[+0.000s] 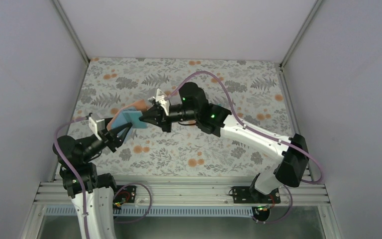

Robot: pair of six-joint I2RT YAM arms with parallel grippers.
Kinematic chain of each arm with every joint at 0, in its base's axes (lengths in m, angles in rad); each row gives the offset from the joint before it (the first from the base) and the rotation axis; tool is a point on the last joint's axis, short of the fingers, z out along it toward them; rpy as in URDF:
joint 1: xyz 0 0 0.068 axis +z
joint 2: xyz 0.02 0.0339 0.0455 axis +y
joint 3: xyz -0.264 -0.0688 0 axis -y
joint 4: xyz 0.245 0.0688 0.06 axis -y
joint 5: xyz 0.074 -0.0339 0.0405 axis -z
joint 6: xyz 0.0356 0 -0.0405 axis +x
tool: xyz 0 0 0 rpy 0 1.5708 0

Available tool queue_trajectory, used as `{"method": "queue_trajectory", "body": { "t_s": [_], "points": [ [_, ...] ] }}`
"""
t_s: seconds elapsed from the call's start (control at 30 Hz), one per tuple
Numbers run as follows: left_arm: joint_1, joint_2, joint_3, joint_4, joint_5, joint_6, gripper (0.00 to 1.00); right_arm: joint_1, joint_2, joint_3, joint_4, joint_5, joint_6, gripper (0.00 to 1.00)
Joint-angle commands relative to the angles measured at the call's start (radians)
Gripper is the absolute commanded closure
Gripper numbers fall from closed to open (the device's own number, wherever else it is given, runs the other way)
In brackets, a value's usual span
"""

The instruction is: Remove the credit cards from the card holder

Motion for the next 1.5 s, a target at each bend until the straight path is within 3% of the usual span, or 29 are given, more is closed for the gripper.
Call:
{"method": "queue_trajectory", "body": {
  "t_s": [0.0, 0.1, 0.17, 0.27, 0.4, 0.43, 0.7, 0.8, 0.9, 1.07, 1.47],
  "points": [
    [0.0, 0.005, -0.001, 0.007, 0.019, -0.016, 0.52, 0.04, 0.012, 0.044, 0.016, -0.109, -0.032, 0.96],
    [-0.001, 0.009, -0.005, 0.005, 0.035, 0.002, 0.43, 0.043, 0.009, 0.055, -0.021, -0.144, -0.071, 0.96],
    [0.0, 0.012, -0.009, 0.004, 0.044, 0.003, 0.43, 0.043, 0.01, 0.07, -0.053, -0.193, -0.105, 0.96],
    [-0.001, 0.012, -0.009, 0.0, 0.063, 0.016, 0.58, 0.044, 0.007, 0.078, -0.088, -0.241, -0.151, 0.96],
    [0.0, 0.015, 0.002, 0.005, 0.075, 0.019, 0.93, 0.039, 0.001, 0.077, -0.094, -0.213, -0.156, 0.96],
    [-0.001, 0.014, 0.009, -0.001, 0.077, 0.025, 0.97, 0.037, -0.003, 0.069, -0.085, -0.201, -0.149, 0.95],
    [0.0, 0.002, 0.012, -0.012, 0.019, 0.001, 0.98, 0.008, -0.093, 0.011, -0.061, 0.026, -0.108, 0.7],
    [0.0, -0.004, 0.01, 0.003, 0.01, -0.009, 0.98, -0.001, -0.168, -0.034, -0.073, 0.025, -0.142, 0.64],
    [0.0, -0.012, 0.009, 0.006, 0.013, -0.013, 0.98, -0.003, -0.201, -0.022, -0.135, -0.109, -0.185, 0.55],
    [0.0, -0.015, 0.006, -0.004, 0.027, 0.002, 0.98, -0.003, -0.157, -0.028, -0.069, -0.246, -0.122, 0.55],
    [-0.001, -0.02, 0.065, -0.019, 0.058, 0.03, 0.98, -0.025, -0.057, -0.02, 0.057, -0.149, -0.026, 0.52]
  ]
}}
